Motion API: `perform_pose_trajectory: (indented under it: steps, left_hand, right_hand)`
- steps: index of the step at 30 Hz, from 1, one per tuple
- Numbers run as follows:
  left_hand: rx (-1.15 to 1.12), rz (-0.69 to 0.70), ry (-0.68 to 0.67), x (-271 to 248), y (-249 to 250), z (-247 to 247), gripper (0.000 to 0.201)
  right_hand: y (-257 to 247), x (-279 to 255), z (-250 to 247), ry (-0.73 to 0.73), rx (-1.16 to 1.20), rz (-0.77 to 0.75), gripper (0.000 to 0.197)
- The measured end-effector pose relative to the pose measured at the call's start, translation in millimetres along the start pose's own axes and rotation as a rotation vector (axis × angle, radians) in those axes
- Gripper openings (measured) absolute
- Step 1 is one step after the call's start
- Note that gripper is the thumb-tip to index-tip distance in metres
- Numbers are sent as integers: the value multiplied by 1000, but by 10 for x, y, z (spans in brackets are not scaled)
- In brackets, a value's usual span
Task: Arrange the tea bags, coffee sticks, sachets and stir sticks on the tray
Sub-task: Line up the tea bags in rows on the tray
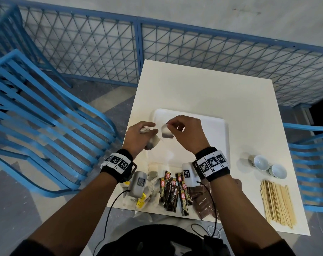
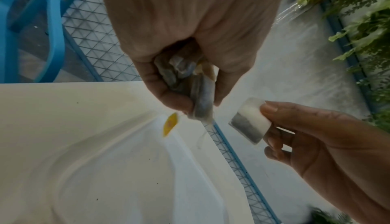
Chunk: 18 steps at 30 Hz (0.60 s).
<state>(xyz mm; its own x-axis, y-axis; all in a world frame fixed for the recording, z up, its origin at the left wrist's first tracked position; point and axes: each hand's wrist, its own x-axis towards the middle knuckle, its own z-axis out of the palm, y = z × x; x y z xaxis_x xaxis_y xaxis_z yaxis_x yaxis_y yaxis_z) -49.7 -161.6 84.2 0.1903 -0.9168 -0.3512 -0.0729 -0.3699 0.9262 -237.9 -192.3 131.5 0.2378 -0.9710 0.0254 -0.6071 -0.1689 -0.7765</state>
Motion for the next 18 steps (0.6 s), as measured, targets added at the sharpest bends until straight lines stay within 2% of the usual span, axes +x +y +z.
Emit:
perform_pose_trajectory:
  steps: [2,4,6,10,15,16,18]
  left_hand:
    - [59,-8,-30,-8,18,-9,24]
    - [92,22,-83,-42,34,-31,17]
    - [63,58,-155,-84,52,-65,10]
    - [-59,48,-264,-141,116,-107,17]
    - [-96,57,-199,-134,164,-31,9]
    - [-114,50,-198,-126,155,-23,12]
    - [-141,30,-178,-121,156,-16,17]
  right_hand:
    - [-10,-4,-4,6,58,24,6]
    - [-8,1,-13,26,93,37,7]
    - [7,4,-20,33,122,53,7]
    - [36,19,2,34,197,78,9]
    - [26,-3,42,-15,244,83,7]
    - [29,-1,46,-55,288,110,12]
    - [28,5,31,-196,445,231,34]
